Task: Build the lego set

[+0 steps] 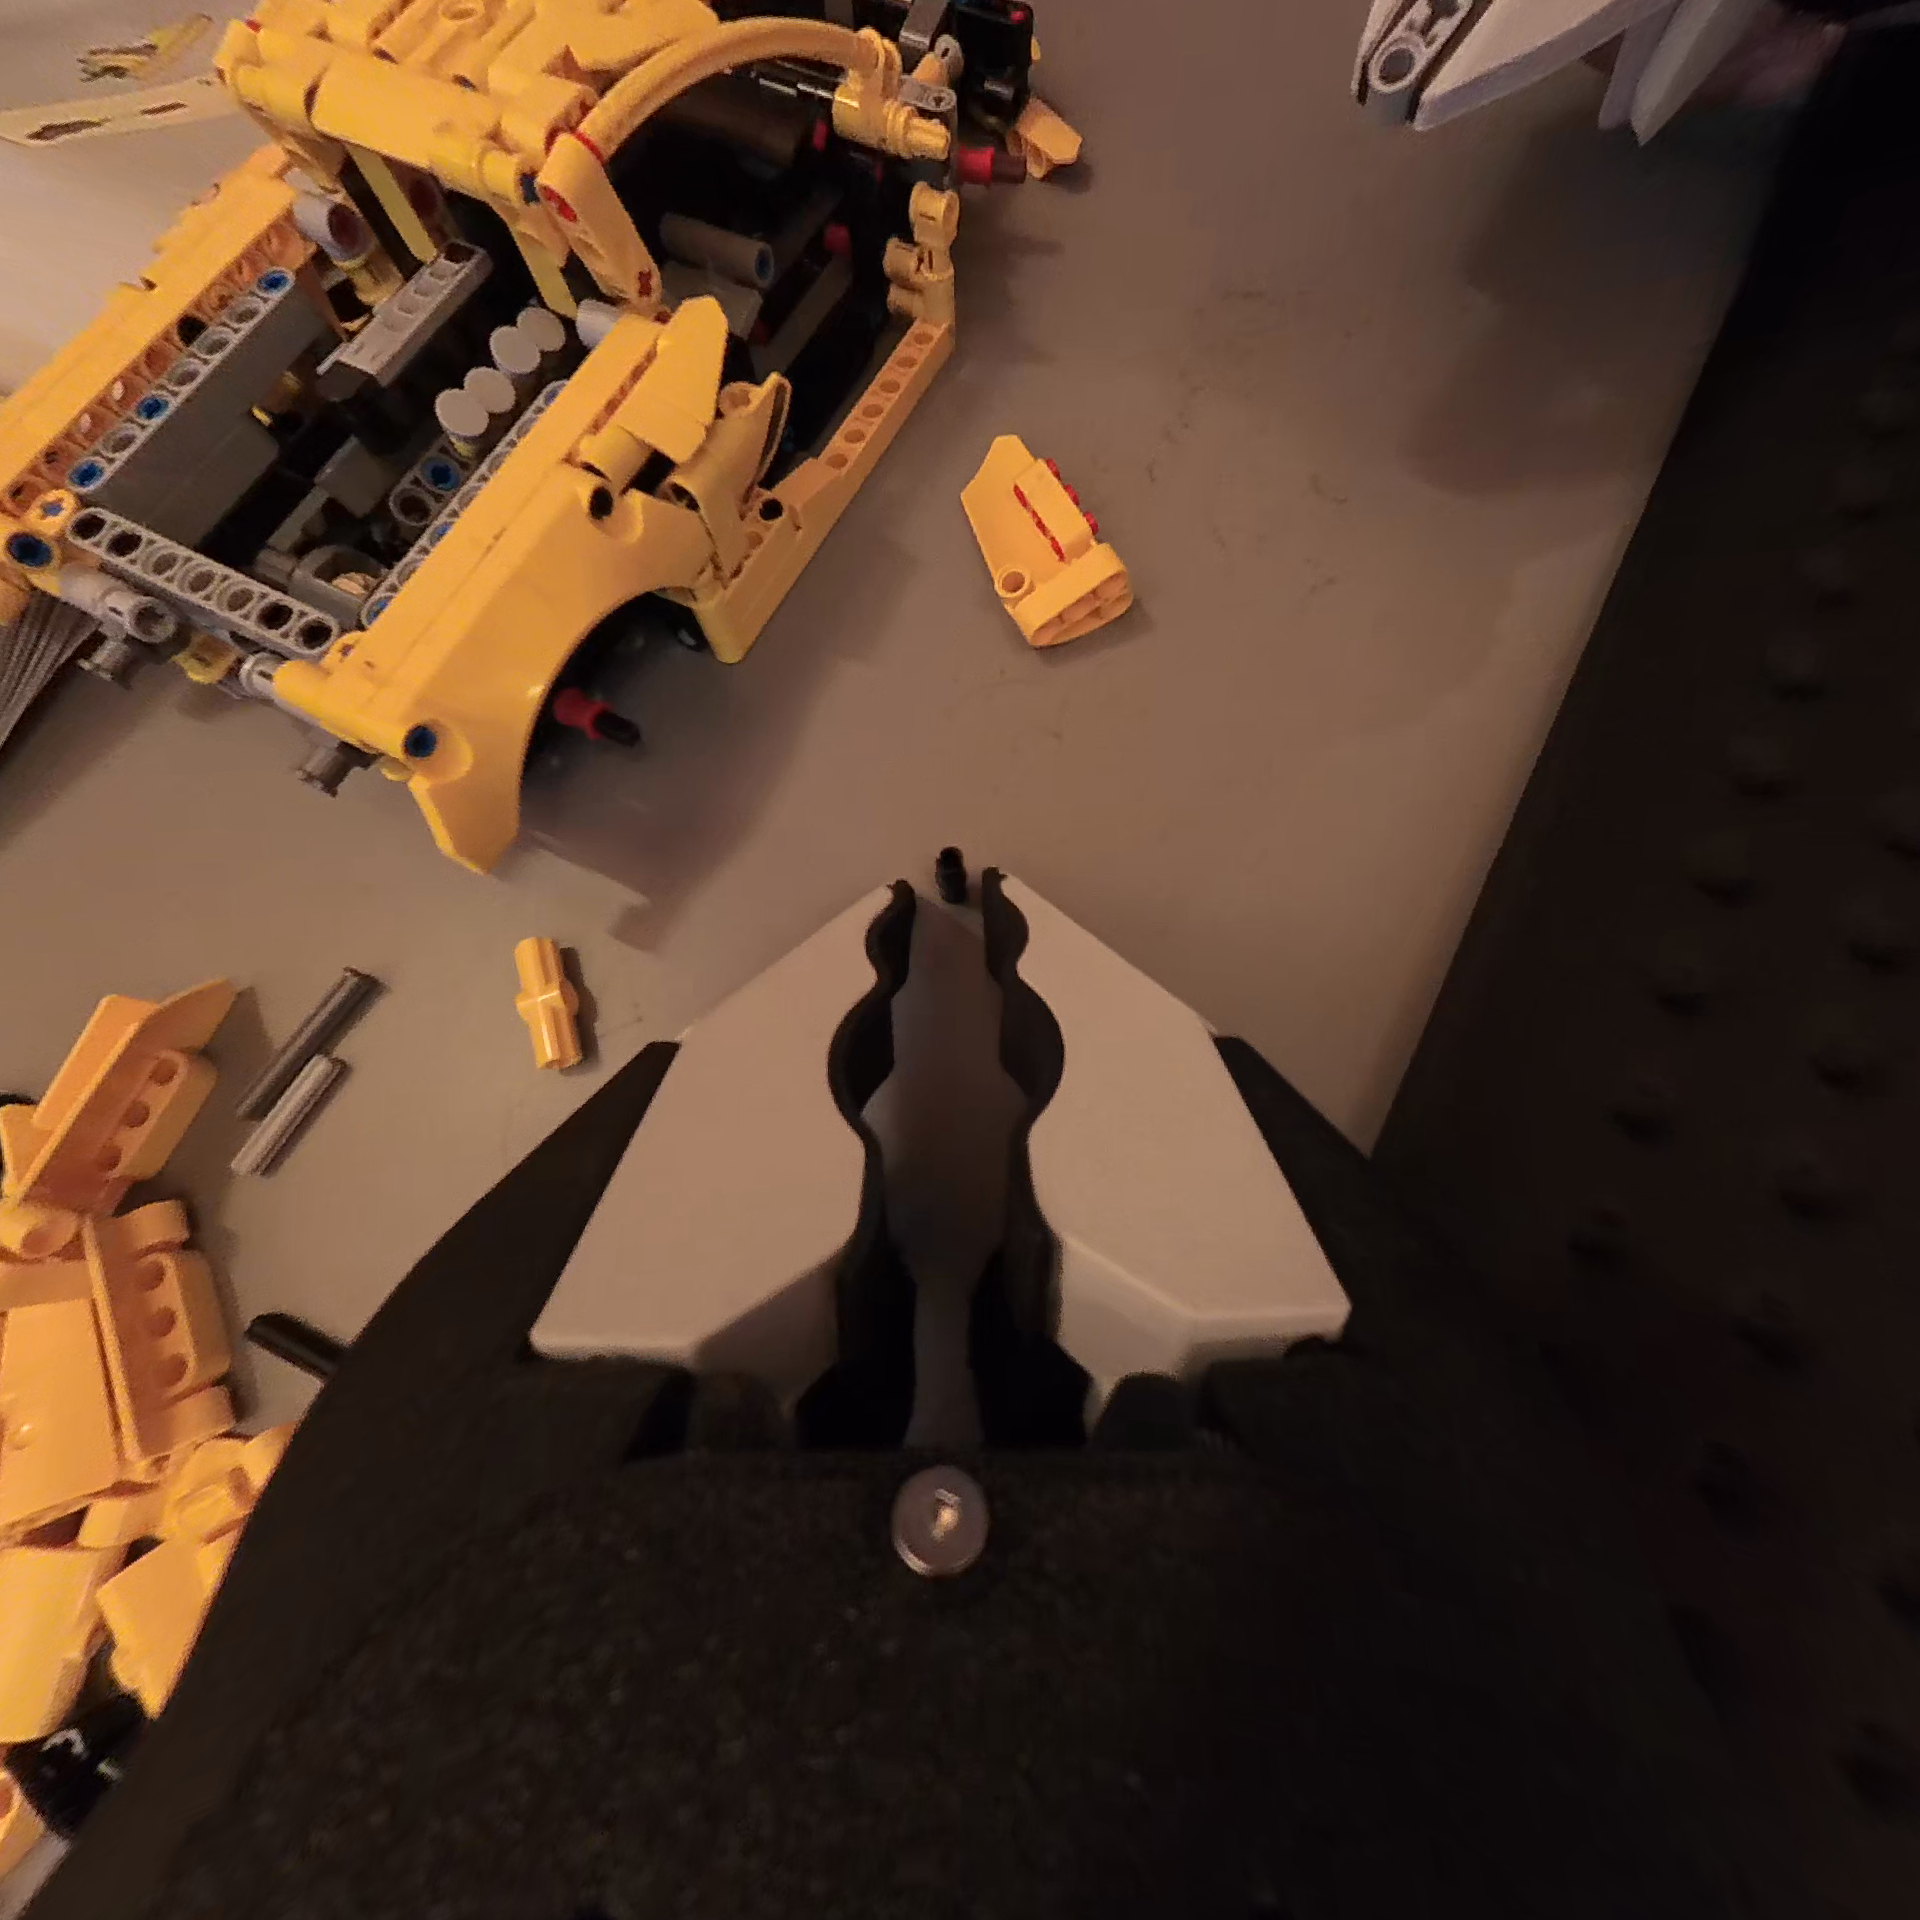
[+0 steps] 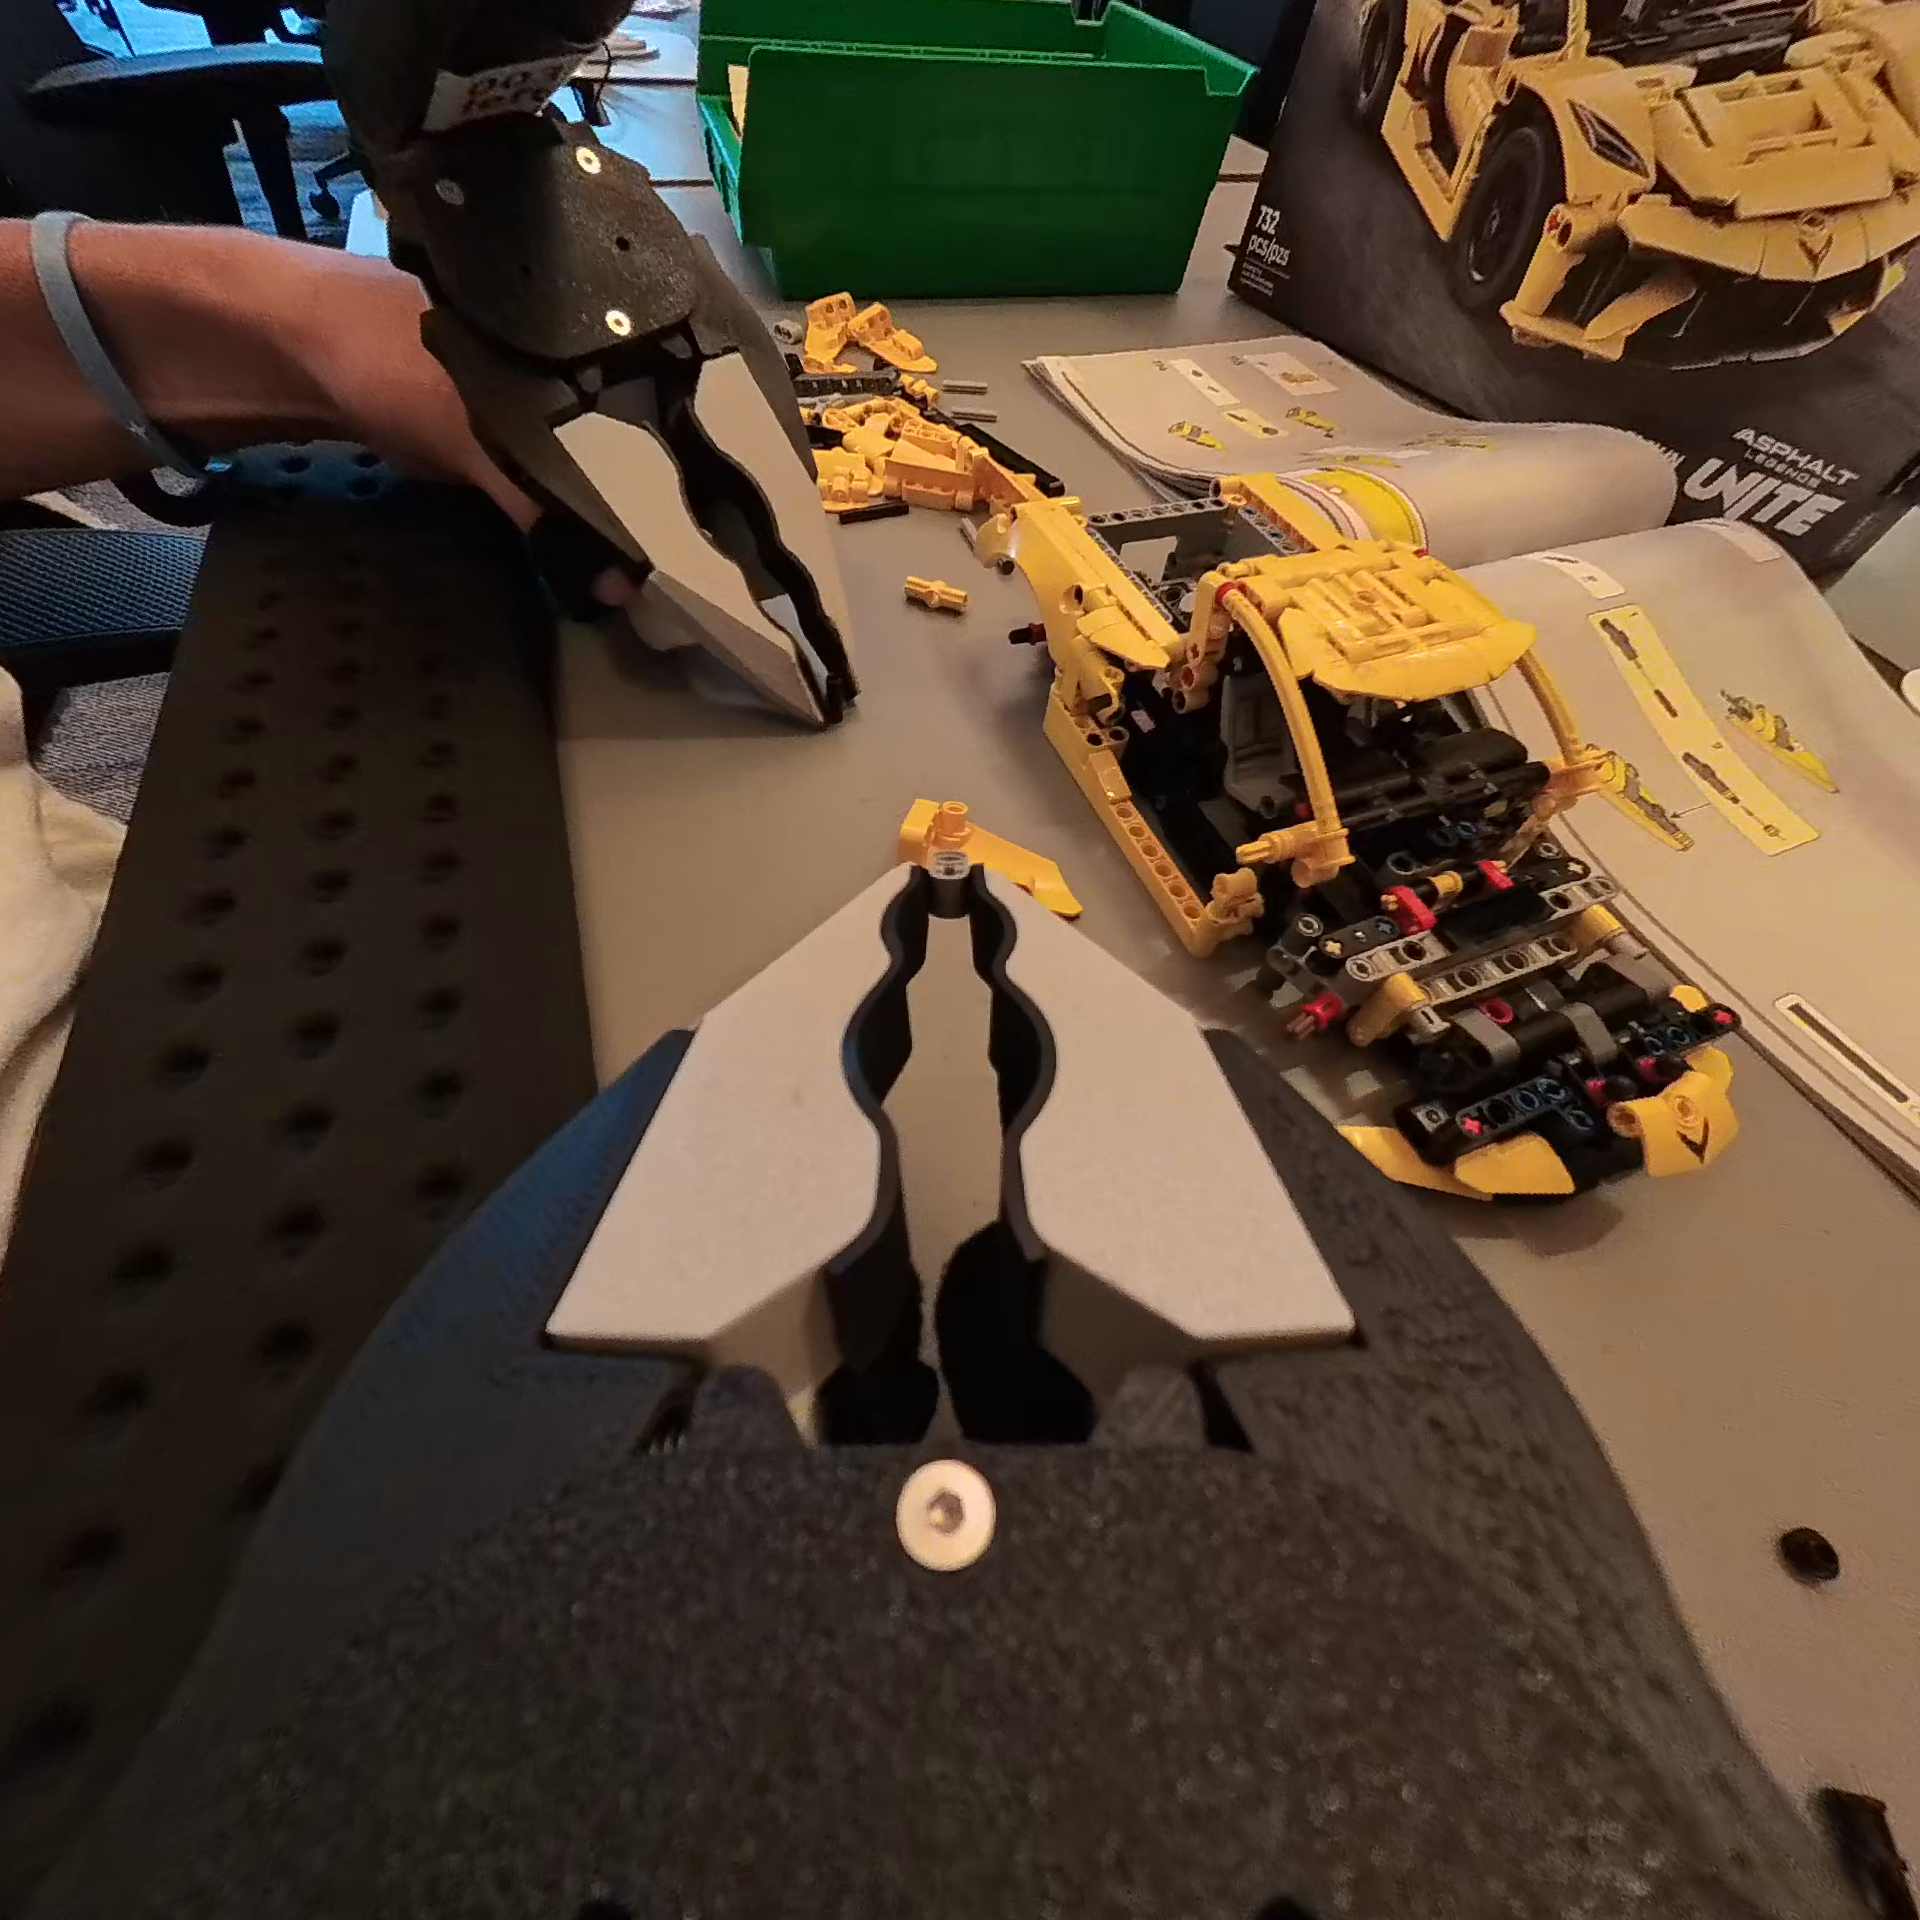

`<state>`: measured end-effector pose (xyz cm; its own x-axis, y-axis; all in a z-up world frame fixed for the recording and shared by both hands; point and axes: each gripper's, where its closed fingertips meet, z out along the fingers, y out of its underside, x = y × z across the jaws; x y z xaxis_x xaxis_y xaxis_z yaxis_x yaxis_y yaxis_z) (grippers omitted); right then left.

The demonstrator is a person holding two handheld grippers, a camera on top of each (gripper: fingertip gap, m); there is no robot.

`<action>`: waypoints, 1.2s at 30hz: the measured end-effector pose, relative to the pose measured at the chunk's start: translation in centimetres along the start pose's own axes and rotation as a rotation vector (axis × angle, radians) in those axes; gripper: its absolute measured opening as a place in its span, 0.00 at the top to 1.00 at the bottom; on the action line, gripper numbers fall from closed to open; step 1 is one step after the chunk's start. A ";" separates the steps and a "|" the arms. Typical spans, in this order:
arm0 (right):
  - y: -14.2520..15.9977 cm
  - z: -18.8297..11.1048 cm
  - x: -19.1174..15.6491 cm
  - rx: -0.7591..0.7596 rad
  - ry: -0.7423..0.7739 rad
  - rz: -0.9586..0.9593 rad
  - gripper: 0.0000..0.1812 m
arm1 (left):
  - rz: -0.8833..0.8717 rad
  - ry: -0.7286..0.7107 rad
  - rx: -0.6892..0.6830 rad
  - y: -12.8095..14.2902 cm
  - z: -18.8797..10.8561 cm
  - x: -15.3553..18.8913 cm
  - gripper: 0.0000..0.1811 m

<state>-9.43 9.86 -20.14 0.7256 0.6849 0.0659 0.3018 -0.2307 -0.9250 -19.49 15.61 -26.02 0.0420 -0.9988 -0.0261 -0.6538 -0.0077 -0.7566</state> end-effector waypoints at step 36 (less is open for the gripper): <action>-0.1 -0.5 0.1 0.020 -0.013 0.029 0.97 | 0.053 0.025 -0.301 -0.7 -0.2 -0.3 0.97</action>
<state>-9.08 9.55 -19.85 0.7259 0.6870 0.0344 0.2683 -0.2367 -0.9338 -19.22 15.91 -25.33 -0.0142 -0.9990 -0.0417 -0.8491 0.0341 -0.5271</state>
